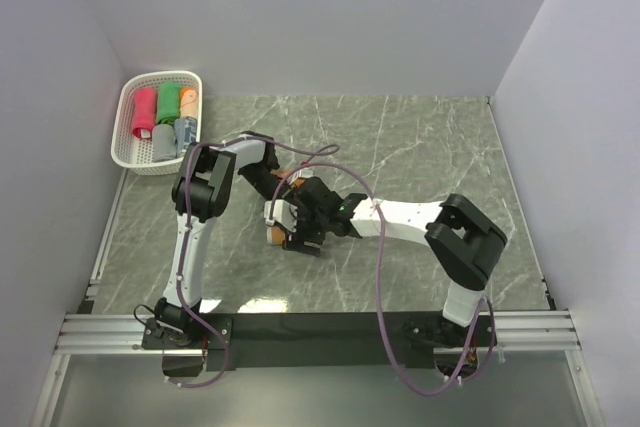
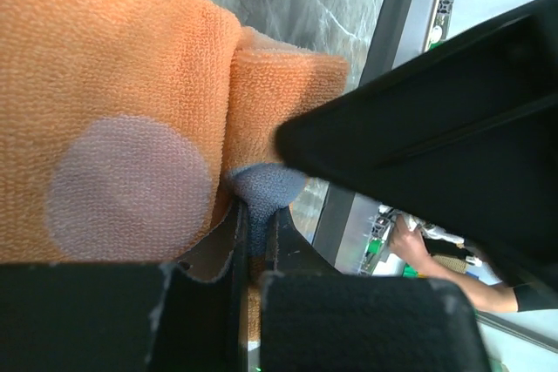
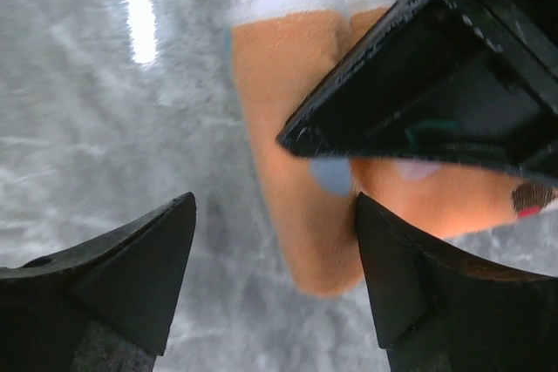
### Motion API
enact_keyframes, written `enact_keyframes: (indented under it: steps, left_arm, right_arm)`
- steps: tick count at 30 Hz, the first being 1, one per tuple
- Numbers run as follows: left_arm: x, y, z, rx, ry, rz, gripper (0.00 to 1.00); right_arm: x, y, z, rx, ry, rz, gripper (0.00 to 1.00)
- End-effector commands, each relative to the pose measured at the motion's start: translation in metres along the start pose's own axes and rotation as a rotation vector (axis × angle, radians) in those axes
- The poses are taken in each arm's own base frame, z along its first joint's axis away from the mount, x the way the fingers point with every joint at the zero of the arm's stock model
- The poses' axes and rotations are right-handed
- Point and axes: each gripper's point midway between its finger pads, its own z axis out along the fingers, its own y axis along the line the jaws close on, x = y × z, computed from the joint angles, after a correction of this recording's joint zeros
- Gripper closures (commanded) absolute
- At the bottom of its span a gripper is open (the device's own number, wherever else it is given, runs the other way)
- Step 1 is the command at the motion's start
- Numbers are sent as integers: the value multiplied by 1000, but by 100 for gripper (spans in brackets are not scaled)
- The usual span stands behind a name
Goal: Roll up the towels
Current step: Roll the towel
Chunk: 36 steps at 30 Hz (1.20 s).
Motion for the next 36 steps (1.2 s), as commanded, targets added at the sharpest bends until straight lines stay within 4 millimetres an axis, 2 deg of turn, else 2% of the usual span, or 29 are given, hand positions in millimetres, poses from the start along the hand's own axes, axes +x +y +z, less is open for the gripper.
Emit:
enact_keyframes:
  steps: [1, 6, 7, 8, 9, 11, 12, 13, 14, 16, 20, 23, 25, 26, 27, 29, 30, 32, 33, 35, 36]
  left_arm:
    - [23, 66, 3, -163, 117, 91, 96]
    - [19, 65, 1, -161, 108, 97, 95]
    - [19, 64, 0, -160, 107, 98, 95]
    - [17, 63, -1, -157, 99, 101, 94]
    - [16, 61, -4, -154, 88, 99, 93]
    - [10, 58, -11, -144, 50, 98, 90]
    - [8, 54, -15, -144, 35, 101, 88]
    - [5, 50, -20, -139, 18, 101, 85]
    - [2, 47, -26, -139, -5, 102, 76]
    - [-8, 36, -46, -138, -90, 117, 67]
    - [-30, 16, -95, -173, -258, 145, 59]
    - [-42, 2, -148, -218, -410, 163, 56]
    - [-50, -15, -175, -240, -492, 202, 55]
    - [-51, -19, -186, -247, -528, 199, 54]
    - [-49, -28, -206, -273, -580, 213, 54]
    - [-46, -33, -227, -291, -664, 207, 54]
    - [-45, -46, -238, -326, -699, 235, 54]
    - [-35, -49, -243, -346, -739, 197, 54]
    - [-33, -62, -257, -412, -778, 256, 54]
    - [-19, -62, -251, -463, -778, 260, 53]
    - [-11, -76, -254, -548, -775, 306, 53]
  right_arm:
    - [-16, -15, 12, 70, -43, -71, 21]
    - [5, -13, 32, 57, 22, -75, 36]
    - [9, -11, 34, 51, 35, -77, 49]
    - [12, -9, 35, 40, 46, -77, 56]
    - [16, -8, 37, 33, 57, -78, 71]
    - [21, -1, 38, -4, 77, -75, 86]
    - [22, 0, 37, -14, 78, -74, 100]
    - [23, 1, 36, -22, 80, -70, 100]
    - [25, 3, 35, -33, 85, -67, 100]
    - [25, 9, 35, -70, 79, -59, 100]
    - [27, 17, 32, -135, 93, -30, 100]
    - [23, 19, 31, -188, 85, 15, 100]
    - [21, 19, 30, -233, 70, 61, 100]
    - [21, 19, 30, -257, 75, 84, 100]
    - [22, 15, 28, -268, 72, 120, 100]
    - [19, 16, 29, -339, 59, 185, 100]
    - [18, 17, 30, -363, 58, 217, 100]
    - [19, 14, 30, -434, 61, 297, 100]
    - [20, 13, 30, -460, 65, 327, 100]
    - [21, 11, 30, -535, 69, 406, 100]
    - [22, 10, 31, -558, 73, 432, 100]
